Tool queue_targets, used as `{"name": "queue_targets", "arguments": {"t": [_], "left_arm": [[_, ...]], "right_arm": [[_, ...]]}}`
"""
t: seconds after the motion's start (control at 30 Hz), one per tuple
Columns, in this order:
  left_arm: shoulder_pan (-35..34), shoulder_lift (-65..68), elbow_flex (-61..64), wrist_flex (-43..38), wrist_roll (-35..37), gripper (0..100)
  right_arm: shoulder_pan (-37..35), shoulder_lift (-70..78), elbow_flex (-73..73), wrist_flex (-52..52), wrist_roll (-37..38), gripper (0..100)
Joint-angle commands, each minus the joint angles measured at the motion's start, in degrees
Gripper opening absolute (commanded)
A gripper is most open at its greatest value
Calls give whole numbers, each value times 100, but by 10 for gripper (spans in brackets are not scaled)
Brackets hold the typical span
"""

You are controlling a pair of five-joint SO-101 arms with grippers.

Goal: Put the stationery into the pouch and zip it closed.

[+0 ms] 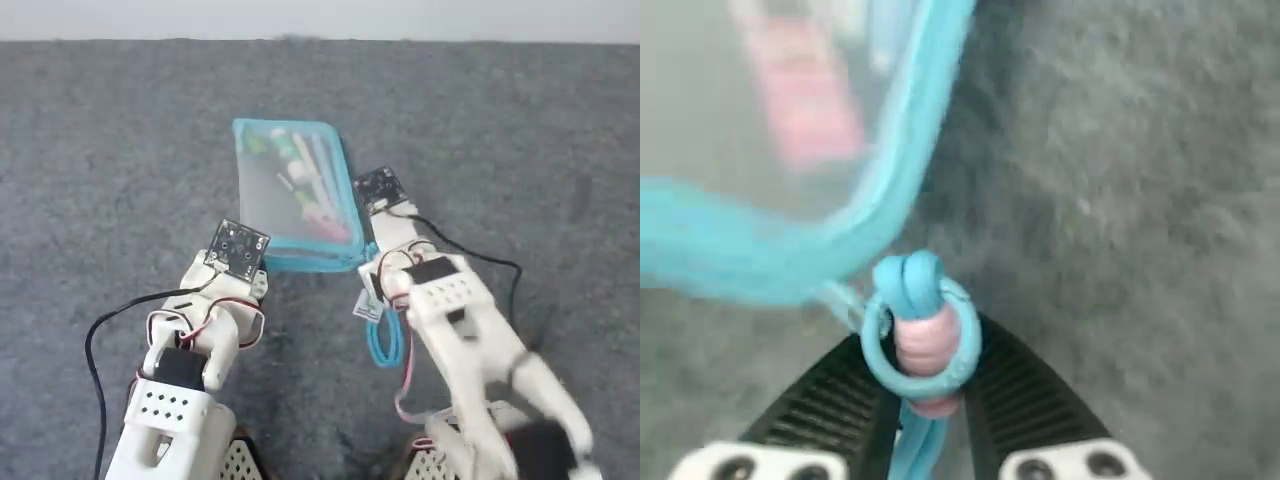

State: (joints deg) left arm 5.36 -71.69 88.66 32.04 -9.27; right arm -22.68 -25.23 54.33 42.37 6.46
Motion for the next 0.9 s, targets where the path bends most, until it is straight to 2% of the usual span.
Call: {"name": "queue_targets", "arguments": {"t": [0.0,0.1,0.27,0.37,0.63,0.87], "left_arm": [[53,0,-110,-158,26,11],[229,0,-110,-158,26,11],[316,0,-101,-149,26,11],[316,0,-101,-149,26,11],[343,0,-101,-149,35,11],[308,0,-119,-149,44,11]], "right_arm": [[-435,-1877,-448,1270,-26,6],[-1253,-2642,-457,1622,18,6],[-2721,-2642,-422,2114,888,7],[-3187,-2642,-413,2422,1055,68],[-2976,-2695,-413,2624,1099,346],[-2782,-2747,-246,2905,1345,369]]}}
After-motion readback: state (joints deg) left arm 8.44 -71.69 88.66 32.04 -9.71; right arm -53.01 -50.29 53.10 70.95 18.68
